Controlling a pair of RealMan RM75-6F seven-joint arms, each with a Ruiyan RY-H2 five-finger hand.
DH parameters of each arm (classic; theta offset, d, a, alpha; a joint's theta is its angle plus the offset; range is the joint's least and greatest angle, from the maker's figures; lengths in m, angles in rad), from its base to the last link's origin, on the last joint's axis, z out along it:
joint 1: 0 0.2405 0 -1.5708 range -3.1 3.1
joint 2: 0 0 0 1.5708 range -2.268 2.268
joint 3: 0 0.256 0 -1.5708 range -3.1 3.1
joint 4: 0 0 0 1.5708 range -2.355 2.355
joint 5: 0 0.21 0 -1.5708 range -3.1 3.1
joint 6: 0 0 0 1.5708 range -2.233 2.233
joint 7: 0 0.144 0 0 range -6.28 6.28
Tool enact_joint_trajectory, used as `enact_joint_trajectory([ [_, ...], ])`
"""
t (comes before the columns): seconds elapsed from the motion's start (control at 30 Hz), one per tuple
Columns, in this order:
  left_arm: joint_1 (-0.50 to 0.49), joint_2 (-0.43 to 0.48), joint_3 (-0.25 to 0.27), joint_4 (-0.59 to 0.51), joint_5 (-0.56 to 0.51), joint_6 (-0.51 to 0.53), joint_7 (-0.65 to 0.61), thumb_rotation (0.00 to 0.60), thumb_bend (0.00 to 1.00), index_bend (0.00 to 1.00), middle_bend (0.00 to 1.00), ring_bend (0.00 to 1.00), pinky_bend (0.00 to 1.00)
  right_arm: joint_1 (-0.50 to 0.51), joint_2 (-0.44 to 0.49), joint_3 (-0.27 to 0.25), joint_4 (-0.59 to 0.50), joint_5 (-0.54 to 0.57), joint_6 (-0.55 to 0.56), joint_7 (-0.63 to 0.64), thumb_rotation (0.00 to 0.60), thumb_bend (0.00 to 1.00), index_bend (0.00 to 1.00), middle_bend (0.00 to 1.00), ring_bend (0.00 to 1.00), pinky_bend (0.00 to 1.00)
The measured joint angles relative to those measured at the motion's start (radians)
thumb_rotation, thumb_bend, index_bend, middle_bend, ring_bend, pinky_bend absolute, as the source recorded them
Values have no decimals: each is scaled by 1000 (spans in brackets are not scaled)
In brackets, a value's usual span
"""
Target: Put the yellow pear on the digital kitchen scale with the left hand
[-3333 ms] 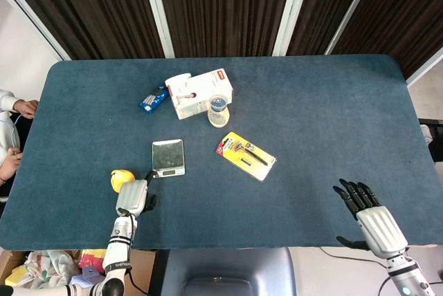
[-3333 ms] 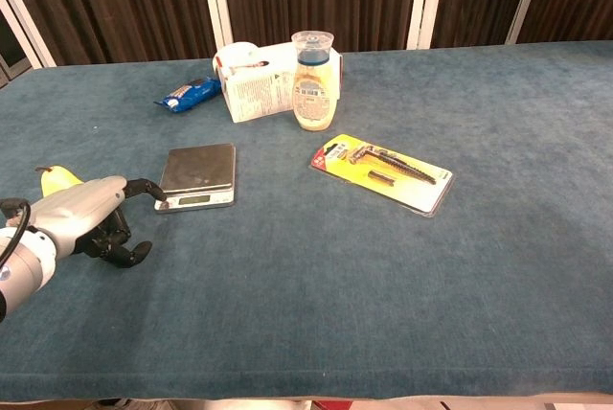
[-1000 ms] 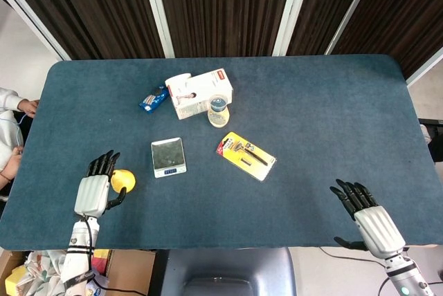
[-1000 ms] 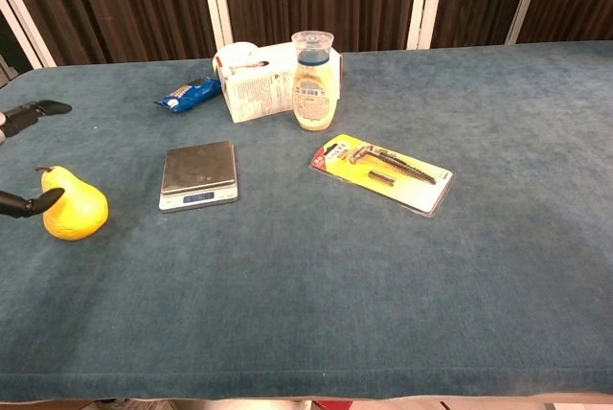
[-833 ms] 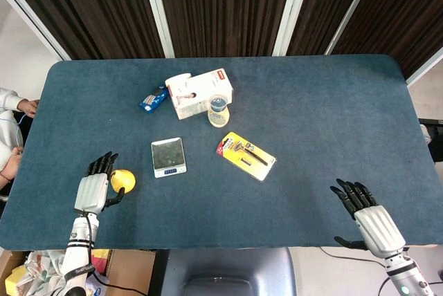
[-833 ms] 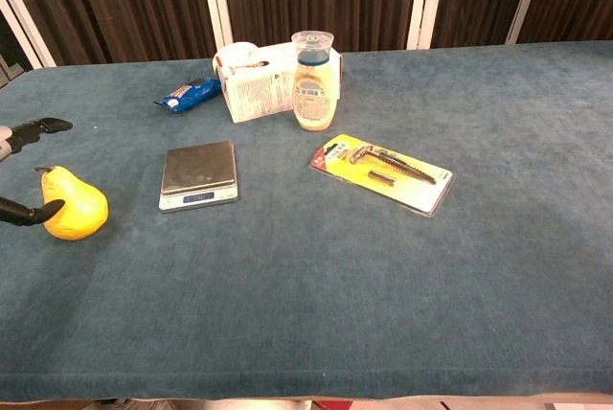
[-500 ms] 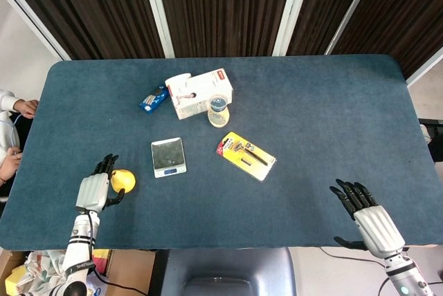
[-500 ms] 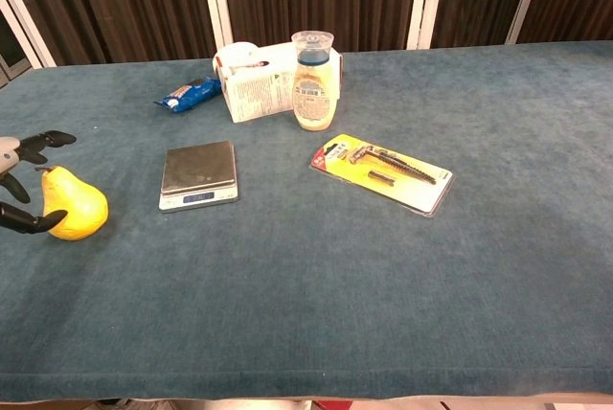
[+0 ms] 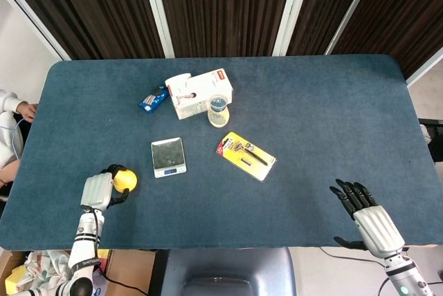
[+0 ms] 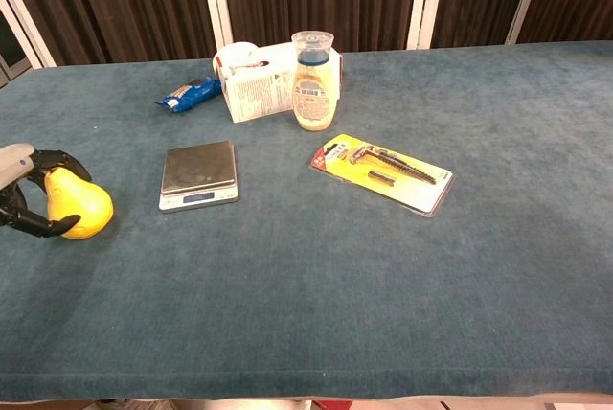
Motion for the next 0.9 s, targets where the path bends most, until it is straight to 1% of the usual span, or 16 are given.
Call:
enact_joint_trajectory([
  [0.07, -1, -8, -2, 7, 1, 10, 6, 600, 358, 520, 522, 610, 764, 0, 1, 0, 0, -1, 1, 1, 600, 161, 0, 0, 0, 0],
  [0.13, -1, -17, -4, 17, 10, 26, 5, 600, 392, 555, 579, 674, 815, 0, 1, -1, 0, -2, 1, 3, 600, 161, 0, 0, 0, 0],
  [0.2, 1, -23, -7, 26, 23, 40, 1, 600, 420, 582, 634, 725, 843, 0, 2, -1, 1, -2, 1, 5, 600, 161, 0, 0, 0, 0],
  [0.33, 4, -27, -21, 26, 44, 69, -12, 600, 435, 604, 702, 802, 889, 1, 2, -1, 1, -2, 0, 7, 600, 162, 0, 0, 0, 0],
  [0.5, -2, -24, -61, -16, 74, 96, -41, 600, 441, 604, 705, 813, 892, 5, 1, -1, 1, 1, -9, 7, 600, 161, 0, 0, 0, 0],
  [0.63, -37, -35, -114, -43, 90, 105, -43, 600, 431, 603, 704, 823, 890, 11, 1, 0, -2, 7, -22, 7, 600, 161, 0, 0, 0, 0],
  [0.7, -58, -44, -137, -44, 76, 101, -25, 600, 429, 603, 704, 823, 889, 11, 2, 1, -2, 9, -20, 10, 600, 161, 0, 0, 0, 0],
  [0.83, -120, -72, -183, -32, 14, 73, 34, 600, 425, 602, 703, 823, 889, 10, 7, 8, -1, 26, -17, 23, 600, 161, 0, 0, 0, 0],
  [0.9, -147, -93, -194, -16, -8, 61, 63, 600, 420, 601, 702, 826, 889, 11, 10, 11, 0, 34, -20, 29, 600, 161, 0, 0, 0, 0],
])
